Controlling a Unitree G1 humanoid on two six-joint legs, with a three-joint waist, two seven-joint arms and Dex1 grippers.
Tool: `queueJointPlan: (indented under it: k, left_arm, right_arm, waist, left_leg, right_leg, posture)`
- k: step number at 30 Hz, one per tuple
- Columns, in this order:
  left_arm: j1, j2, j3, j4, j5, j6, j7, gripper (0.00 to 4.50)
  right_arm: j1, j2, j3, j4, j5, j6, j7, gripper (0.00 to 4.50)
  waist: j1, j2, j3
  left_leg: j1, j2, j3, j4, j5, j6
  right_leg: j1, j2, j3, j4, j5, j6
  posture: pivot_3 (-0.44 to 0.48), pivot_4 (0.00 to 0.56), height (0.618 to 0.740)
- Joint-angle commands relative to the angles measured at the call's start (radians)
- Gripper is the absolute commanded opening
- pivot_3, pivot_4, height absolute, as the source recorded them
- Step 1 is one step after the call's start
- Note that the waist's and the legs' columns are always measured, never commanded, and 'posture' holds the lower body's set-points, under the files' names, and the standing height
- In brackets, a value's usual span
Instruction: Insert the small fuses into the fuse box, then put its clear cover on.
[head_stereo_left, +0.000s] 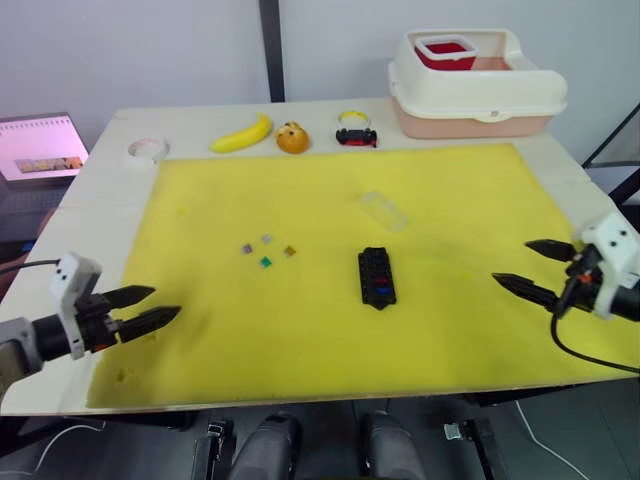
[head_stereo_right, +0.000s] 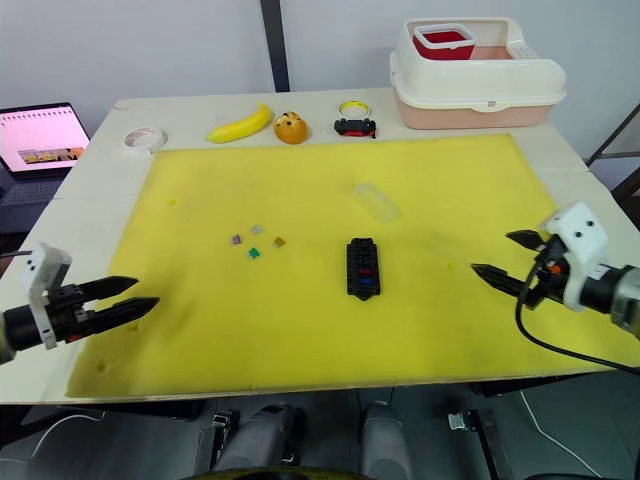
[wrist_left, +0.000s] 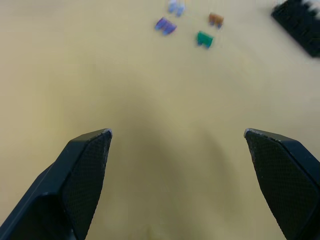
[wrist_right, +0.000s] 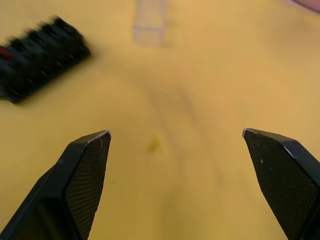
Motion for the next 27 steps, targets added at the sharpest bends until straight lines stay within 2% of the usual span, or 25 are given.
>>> queueJointPlan:
  k: [1,5,10,14,21,27]
  left_arm:
    - [-0.089,-0.001,-0.012,0.008,-0.116,0.154,0.053,4.5]
    - [-0.231,-0.068,-0.032,0.081,-0.233,0.374,0.169,4.5]
    - [-0.361,-0.208,-0.021,0.187,-0.265,0.529,0.34,4.5]
    - [-0.455,-0.317,0.08,0.296,-0.288,0.66,0.465,4.5]
    - [-0.521,-0.426,0.16,0.393,-0.315,0.684,0.65,4.5]
    - [-0.534,-0.499,0.168,0.393,-0.292,0.684,0.722,4.5]
  right_arm:
    - [-0.084,0.018,0.061,-0.121,0.093,0.058,-0.022,4.48]
    - [-0.202,0.067,0.178,-0.207,0.178,0.129,-0.056,4.48]
    - [-0.338,0.158,0.329,-0.239,0.201,0.162,-0.107,4.48]
    - [-0.407,0.221,0.411,-0.223,0.183,0.162,-0.137,4.48]
    - [-0.437,0.276,0.509,-0.185,0.119,0.112,-0.15,4.48]
    - [-0.449,0.305,0.54,-0.154,0.077,0.088,-0.159,4.48]
  waist:
    - [-0.002,0.0,0.0]
    - [-0.007,0.0,0.0]
    - [-0.005,-0.001,0.0]
    - [-0.002,-0.001,0.0]
    - [-0.002,-0.002,-0.001]
    - [0.002,-0.002,-0.001]
  left_leg:
    - [0.0,0.0,0.0,0.0,0.0,0.0]
    - [0.0,0.0,0.0,0.0,0.002,-0.004]
    - [0.0,0.0,0.0,0.001,0.003,-0.005]
    - [-0.001,0.0,-0.001,0.001,0.004,-0.007]
    - [-0.001,-0.001,-0.001,0.001,0.004,-0.008]
    - [-0.001,-0.001,-0.001,0.001,0.005,-0.008]
  right_leg:
    - [-0.001,0.0,0.0,0.0,0.0,0.0]
    - [-0.002,0.0,0.0,0.0,0.0,0.0]
    - [-0.002,0.001,0.0,0.001,0.0,0.0]
    - [-0.002,0.001,0.0,0.002,0.0,0.0]
    - [-0.003,0.001,0.0,0.002,0.0,0.0]
    - [-0.003,0.0,0.0,0.003,0.0,0.0]
  posture:
    - [0.0,0.15,0.74]
    - [0.0,0.15,0.74]
    - [0.0,0.15,0.74]
    - [0.0,0.15,0.74]
    - [0.0,0.15,0.74]
    - [0.0,0.15,0.74]
